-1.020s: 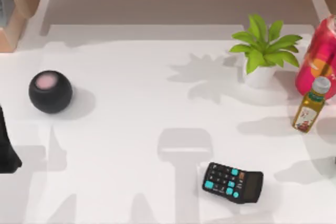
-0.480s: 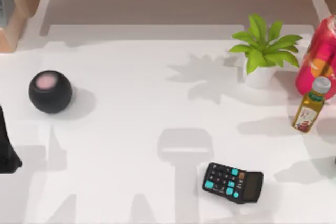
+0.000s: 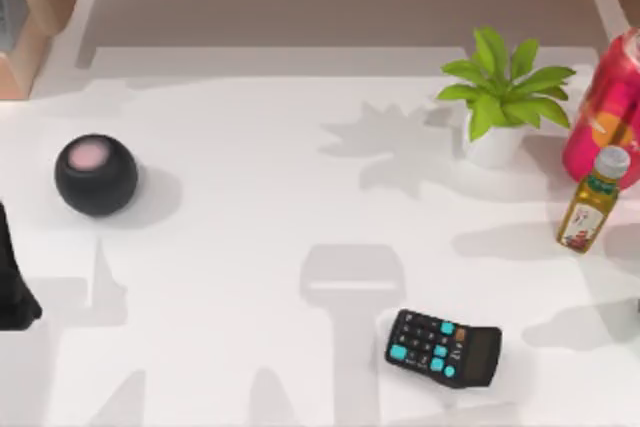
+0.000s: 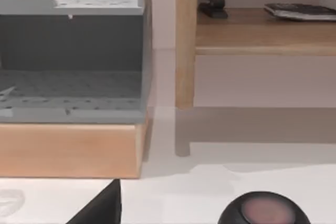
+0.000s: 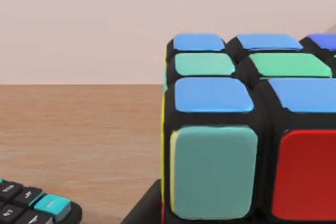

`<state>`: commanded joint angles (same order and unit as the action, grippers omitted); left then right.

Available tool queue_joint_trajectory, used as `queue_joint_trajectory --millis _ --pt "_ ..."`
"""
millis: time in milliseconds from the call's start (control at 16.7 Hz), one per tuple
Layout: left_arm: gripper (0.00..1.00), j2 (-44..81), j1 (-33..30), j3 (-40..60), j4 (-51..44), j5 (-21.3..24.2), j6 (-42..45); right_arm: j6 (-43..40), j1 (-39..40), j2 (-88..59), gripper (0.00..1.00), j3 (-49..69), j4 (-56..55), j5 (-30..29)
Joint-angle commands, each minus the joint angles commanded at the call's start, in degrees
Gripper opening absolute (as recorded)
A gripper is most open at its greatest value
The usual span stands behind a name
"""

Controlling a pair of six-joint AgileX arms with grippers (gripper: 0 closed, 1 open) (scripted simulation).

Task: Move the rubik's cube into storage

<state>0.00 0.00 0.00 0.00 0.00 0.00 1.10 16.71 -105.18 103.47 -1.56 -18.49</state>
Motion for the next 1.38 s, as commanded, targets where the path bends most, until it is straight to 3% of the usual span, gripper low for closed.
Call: queue_joint_trajectory --millis 240,480,1020,1380 --pt "1.0 0.0 0.0 0.0 0.0 0.0 0.0 -0.3 -2.2 1.3 0.0 3.1 3.1 -0.1" --pt "1.0 0.0 0.0 0.0 0.0 0.0 0.0 -2.0 -10.0 3.4 0.0 12.2 14.6 -0.4" --pt "1.0 0.0 0.0 0.0 0.0 0.0 0.0 -11.1 -32.7 -5.7 0.0 38.0 57.2 1.9" --pt "1.0 0.0 0.0 0.0 0.0 0.0 0.0 -17.8 -38.7 -26.8 0.0 51.5 82.4 8.8"
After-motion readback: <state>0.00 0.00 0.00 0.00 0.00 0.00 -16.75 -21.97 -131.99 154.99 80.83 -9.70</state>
